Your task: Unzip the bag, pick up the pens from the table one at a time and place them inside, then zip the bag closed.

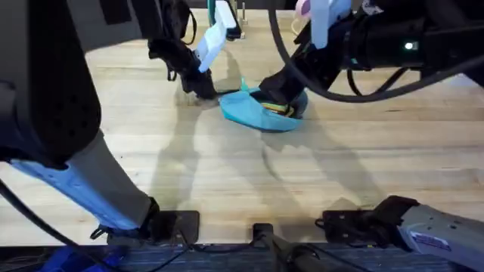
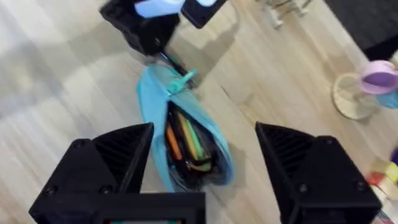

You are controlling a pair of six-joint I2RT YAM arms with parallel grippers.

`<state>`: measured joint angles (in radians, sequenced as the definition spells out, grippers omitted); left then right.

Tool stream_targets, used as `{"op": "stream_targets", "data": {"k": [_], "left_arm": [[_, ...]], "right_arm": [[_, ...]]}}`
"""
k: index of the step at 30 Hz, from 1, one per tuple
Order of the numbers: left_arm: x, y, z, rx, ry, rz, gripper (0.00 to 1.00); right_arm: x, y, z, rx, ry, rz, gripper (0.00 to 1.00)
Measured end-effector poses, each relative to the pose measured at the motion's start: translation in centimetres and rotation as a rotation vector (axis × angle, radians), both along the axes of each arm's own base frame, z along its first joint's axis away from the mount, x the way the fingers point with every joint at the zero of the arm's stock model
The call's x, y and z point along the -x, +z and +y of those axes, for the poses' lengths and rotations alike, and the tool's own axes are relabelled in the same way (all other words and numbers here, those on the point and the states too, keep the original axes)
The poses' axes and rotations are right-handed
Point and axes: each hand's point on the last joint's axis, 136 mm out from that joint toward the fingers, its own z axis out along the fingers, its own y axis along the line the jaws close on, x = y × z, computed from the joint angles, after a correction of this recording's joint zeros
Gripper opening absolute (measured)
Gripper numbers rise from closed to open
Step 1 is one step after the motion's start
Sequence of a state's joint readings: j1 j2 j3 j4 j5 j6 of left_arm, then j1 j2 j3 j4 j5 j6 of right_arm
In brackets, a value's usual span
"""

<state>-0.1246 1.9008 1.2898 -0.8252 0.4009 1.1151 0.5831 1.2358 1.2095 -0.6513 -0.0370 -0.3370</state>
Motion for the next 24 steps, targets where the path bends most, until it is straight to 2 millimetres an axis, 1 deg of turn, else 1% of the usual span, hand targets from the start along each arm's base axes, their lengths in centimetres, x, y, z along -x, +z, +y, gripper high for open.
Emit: {"op": "stream_targets", "data": {"k": [2,5,8,12,16,21,24], "left_arm": [[-0.5,0.7,0.6,-0.035,0.010,-0.002,0.046],[-2.0,2.6,1.0,-0.058,0.022,-0.040,0.043],[-3.1,4.8,1.0,-0.068,0.026,-0.081,0.040],[-3.2,8.0,0.2,-0.066,0.010,-0.121,0.041],[-2.1,10.6,-1.4,-0.061,-0.031,-0.144,0.041],[0.5,13.9,-3.7,-0.045,-0.084,-0.174,0.042],[2.0,15.8,-4.8,-0.031,-0.112,-0.200,0.042]], "right_arm": [[-0.1,0.7,-0.6,0.006,-0.021,-0.028,0.997],[0.6,2.2,-1.5,-0.004,-0.043,-0.069,0.996],[2.1,3.6,-2.8,-0.024,-0.066,-0.087,0.996],[4.2,4.4,-4.3,-0.039,-0.092,-0.074,0.996],[6.0,4.4,-5.5,-0.047,-0.115,-0.044,0.995],[8.6,4.3,-7.2,-0.051,-0.141,-0.003,0.996],[10.3,3.6,-8.4,-0.027,-0.150,0.035,0.996]]}}
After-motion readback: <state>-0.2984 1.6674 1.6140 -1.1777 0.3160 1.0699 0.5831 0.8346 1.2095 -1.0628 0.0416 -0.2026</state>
